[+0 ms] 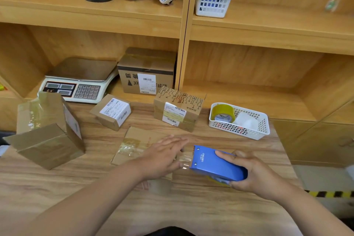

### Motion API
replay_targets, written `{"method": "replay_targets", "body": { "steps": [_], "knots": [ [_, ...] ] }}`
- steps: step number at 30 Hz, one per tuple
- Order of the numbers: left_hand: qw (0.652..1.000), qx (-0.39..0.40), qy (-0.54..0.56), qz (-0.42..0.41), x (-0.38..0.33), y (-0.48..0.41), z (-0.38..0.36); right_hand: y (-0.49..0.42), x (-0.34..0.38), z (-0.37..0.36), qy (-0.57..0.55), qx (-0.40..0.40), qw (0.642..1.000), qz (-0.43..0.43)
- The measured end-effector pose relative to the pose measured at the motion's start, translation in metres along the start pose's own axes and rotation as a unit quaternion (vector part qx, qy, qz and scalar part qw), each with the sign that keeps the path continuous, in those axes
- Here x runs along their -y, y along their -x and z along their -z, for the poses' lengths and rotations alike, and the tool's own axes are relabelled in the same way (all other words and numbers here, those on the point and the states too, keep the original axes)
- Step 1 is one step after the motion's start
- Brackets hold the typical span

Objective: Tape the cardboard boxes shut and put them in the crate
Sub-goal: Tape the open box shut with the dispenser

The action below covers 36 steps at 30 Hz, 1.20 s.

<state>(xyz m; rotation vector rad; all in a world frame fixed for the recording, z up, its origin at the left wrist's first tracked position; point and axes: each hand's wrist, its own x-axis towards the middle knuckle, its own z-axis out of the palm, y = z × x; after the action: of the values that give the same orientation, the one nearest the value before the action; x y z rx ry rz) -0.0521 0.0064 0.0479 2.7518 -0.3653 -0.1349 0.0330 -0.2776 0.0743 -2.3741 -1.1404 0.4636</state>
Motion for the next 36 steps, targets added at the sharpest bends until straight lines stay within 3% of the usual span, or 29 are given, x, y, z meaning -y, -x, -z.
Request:
{"method": "replay_targets", "body": {
  "steps": [7,13,17,25,36],
  "knots": [
    [0.999,-0.037,0.013,-0.036,0.01,0.001,0.002,0.009,-0.001,0.012,0.055,0.013,0.998,0.0],
    [0.994,-0.089,0.022,0.056,-0.003,-0.011,-0.008,0.008,0.001,0.012,0.092,0.016,0.996,0.003],
    [0.992,-0.11,-0.009,0.055,-0.003,-0.015,-0.016,0.007,0.004,0.013,0.126,0.006,0.992,0.006],
    [0.985,-0.165,-0.025,0.048,-0.003,-0.017,-0.016,0.005,0.015,0.008,0.286,-0.015,0.957,0.044],
    [0.979,-0.179,-0.072,0.058,-0.004,-0.022,-0.017,-0.012,0.057,-0.007,0.345,-0.017,0.938,-0.02]
  ]
}}
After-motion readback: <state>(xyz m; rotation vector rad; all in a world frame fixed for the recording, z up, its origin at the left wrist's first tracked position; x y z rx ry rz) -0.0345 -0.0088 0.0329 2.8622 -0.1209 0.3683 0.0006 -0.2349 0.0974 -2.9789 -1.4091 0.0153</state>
